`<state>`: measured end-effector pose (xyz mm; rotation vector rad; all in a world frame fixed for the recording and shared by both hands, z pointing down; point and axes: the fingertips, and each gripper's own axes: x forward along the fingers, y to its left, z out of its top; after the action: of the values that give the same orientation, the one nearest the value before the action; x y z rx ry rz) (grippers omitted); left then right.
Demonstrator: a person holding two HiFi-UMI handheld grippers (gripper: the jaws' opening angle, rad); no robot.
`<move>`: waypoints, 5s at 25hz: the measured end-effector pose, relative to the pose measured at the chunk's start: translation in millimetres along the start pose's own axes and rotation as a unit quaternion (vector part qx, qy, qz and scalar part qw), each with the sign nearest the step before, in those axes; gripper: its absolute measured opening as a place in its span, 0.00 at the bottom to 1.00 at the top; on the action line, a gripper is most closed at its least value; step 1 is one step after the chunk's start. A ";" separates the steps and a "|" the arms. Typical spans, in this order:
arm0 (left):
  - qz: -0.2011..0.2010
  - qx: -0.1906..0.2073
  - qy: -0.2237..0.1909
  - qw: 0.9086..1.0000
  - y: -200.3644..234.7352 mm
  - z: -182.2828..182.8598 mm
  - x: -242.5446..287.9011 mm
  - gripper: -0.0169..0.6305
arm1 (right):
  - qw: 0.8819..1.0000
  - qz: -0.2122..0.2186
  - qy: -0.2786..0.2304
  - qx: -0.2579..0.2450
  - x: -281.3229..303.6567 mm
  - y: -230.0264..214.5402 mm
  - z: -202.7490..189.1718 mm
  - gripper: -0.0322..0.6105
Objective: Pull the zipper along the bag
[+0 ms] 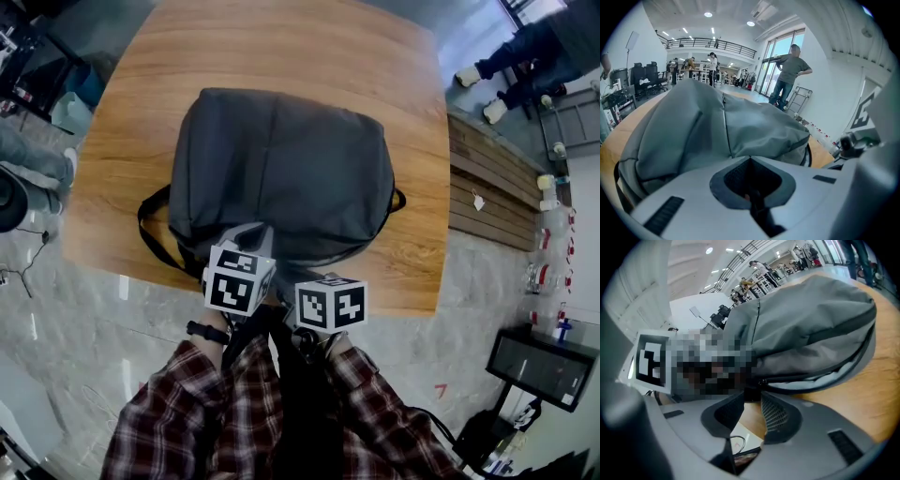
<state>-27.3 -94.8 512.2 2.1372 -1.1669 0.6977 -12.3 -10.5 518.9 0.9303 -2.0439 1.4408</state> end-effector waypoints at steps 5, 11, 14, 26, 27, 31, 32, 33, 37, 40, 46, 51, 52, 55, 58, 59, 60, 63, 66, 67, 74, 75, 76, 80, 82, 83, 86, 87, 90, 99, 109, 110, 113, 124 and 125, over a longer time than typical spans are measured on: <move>-0.007 -0.002 -0.004 1.000 -0.4 -0.6 -0.8 0.04 | 0.998 0.009 0.004 0.057 13.6 -3.8 3.6 0.20; -0.002 0.011 -0.012 1.000 -0.2 -1.1 -0.3 0.04 | 0.997 0.006 -0.005 0.081 9.9 -9.3 5.4 0.08; -0.006 0.014 -0.012 1.000 -1.8 -1.0 -1.6 0.04 | 0.996 0.015 0.005 0.084 7.2 -7.9 3.2 0.08; -0.022 0.031 -0.027 0.999 -1.7 -2.6 -0.9 0.04 | 0.950 0.155 -0.012 0.270 -5.9 -6.6 10.2 0.07; -0.026 0.030 -0.027 0.999 -2.7 -3.0 -1.0 0.04 | 0.938 0.172 -0.017 0.300 -7.6 -8.4 10.5 0.07; -0.032 0.037 -0.023 0.999 -6.2 -5.6 0.2 0.04 | 0.890 0.229 -0.039 0.392 -13.5 -18.6 11.5 0.07; -0.033 0.038 -0.022 0.998 -6.2 -5.7 0.9 0.04 | 0.882 0.236 -0.045 0.405 -15.0 -21.5 11.9 0.07; -0.035 0.038 -0.022 0.998 -6.0 -5.7 1.5 0.04 | 0.877 0.239 -0.050 0.413 -16.8 -24.5 12.5 0.07; -0.036 0.041 -0.023 0.998 -6.3 -6.3 2.9 0.04 | 0.890 0.225 -0.053 0.392 -27.0 -36.2 14.3 0.07; -0.035 0.048 -0.021 0.998 -6.0 -7.0 2.7 0.04 | 0.906 0.213 -0.052 0.362 -39.4 -45.4 17.7 0.07; -0.044 0.047 -0.017 0.998 -8.0 -7.2 5.2 0.04 | 0.930 0.196 -0.033 0.310 -66.7 -72.2 20.0 0.07; -0.051 0.058 -0.016 0.997 -17.3 -7.7 10.1 0.04 | 0.940 0.192 -0.021 0.281 -86.9 -91.0 25.0 0.07; -0.052 0.061 -0.015 0.997 -19.2 -7.3 11.5 0.04 | 0.946 0.190 -0.020 0.262 -90.2 -94.1 26.4 0.07; -0.055 0.084 0.001 0.995 -18.9 -7.6 12.9 0.04 | 0.963 0.186 -0.013 0.194 -90.0 -81.9 25.9 0.07; -0.036 0.099 0.042 0.994 -7.3 -2.8 13.7 0.04 | 0.975 0.140 0.001 0.172 -77.6 -70.3 12.6 0.07; -0.020 0.092 0.049 0.994 -2.5 2.6 13.1 0.04 | 0.978 0.128 0.001 0.165 -71.6 -66.1 9.7 0.07; -0.005 0.079 0.051 0.996 0.3 9.7 11.0 0.04 | 0.980 0.122 -0.003 0.159 -65.3 -60.2 7.8 0.07; -0.024 0.014 0.037 0.999 -15.1 27.4 -1.3 0.04 | 0.979 0.127 -0.022 0.161 -44.8 -35.0 4.1 0.07; -0.056 -0.039 0.039 0.997 -35.6 19.9 -6.9 0.04 | 0.975 0.139 -0.040 0.171 -26.0 -8.4 2.8 0.08; -0.054 -0.050 0.039 0.997 -35.4 13.1 -5.9 0.04 | 0.974 0.139 -0.044 0.173 -20.9 -1.7 2.2 0.08; -0.049 -0.025 0.019 0.998 -25.7 -20.5 4.6 0.04 | 0.987 0.088 -0.025 0.128 -7.8 -3.5 -12.8 0.07; -0.051 -0.016 0.018 0.998 -27.2 -21.5 5.6 0.04 | 0.988 0.089 -0.022 0.125 -8.7 -5.5 -13.6 0.07; -0.054 -0.010 0.016 0.998 -28.7 -22.3 6.4 0.04 | 0.988 0.090 -0.018 0.122 -9.9 -7.4 -14.2 0.07; -0.061 0.002 0.003 0.998 -34.5 -24.4 8.1 0.04 | 0.985 0.107 -0.006 0.136 -17.1 -14.4 -14.9 0.08; -0.064 0.000 -0.002 0.998 -37.3 -24.0 9.3 0.04 | 0.980 0.124 -0.002 0.155 -21.7 -19.0 -13.9 0.08; -0.067 -0.001 -0.004 0.998 -38.9 -23.7 10.0 0.04 | 0.977 0.133 0.002 0.165 -23.8 -21.6 -13.6 0.08; -0.072 0.010 -0.010 0.997 -43.6 -22.9 10.2 0.04 | 0.962 0.169 0.015 0.215 -30.0 -26.9 -13.0 0.07; -0.073 0.017 -0.013 0.997 -45.3 -23.0 9.9 0.04 | 0.953 0.183 0.019 0.242 -33.0 -28.3 -12.9 0.08; -0.074 0.025 -0.020 0.997 -48.9 -24.1 8.9 0.04 | 0.928 0.215 0.023 0.304 -40.1 -35.1 -13.1 0.08; -0.082 0.042 -0.023 0.995 -56.2 -26.9 12.7 0.04 | 0.927 0.237 0.023 0.289 -63.1 -56.2 -11.0 0.07; -0.075 0.038 -0.007 0.996 -53.9 -26.0 12.7 0.04 | 0.978 -0.016 0.062 -0.200 -67.5 -49.9 -24.1 0.08; -0.073 0.038 -0.005 0.997 -53.8 -26.2 12.5 0.04 | 0.972 -0.038 0.054 -0.224 -69.6 -49.6 -22.8 0.11; -0.072 0.037 0.002 0.997 -55.0 -25.9 13.3 0.04 | 0.952 -0.094 0.027 -0.292 -77.2 -46.5 -18.7 0.16; -0.072 0.030 0.012 0.997 -56.5 -24.7 12.9 0.04 | 0.848 -0.230 0.049 -0.475 -55.0 -46.3 -15.6 0.16; -0.073 0.029 0.012 0.997 -56.4 -24.1 13.5 0.04 | 0.836 -0.248 0.048 -0.486 -54.0 -48.8 -14.0 0.16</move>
<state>24.1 -60.6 523.7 2.2311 -0.9776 0.6971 59.9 5.9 516.0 0.7857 -1.8708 0.0836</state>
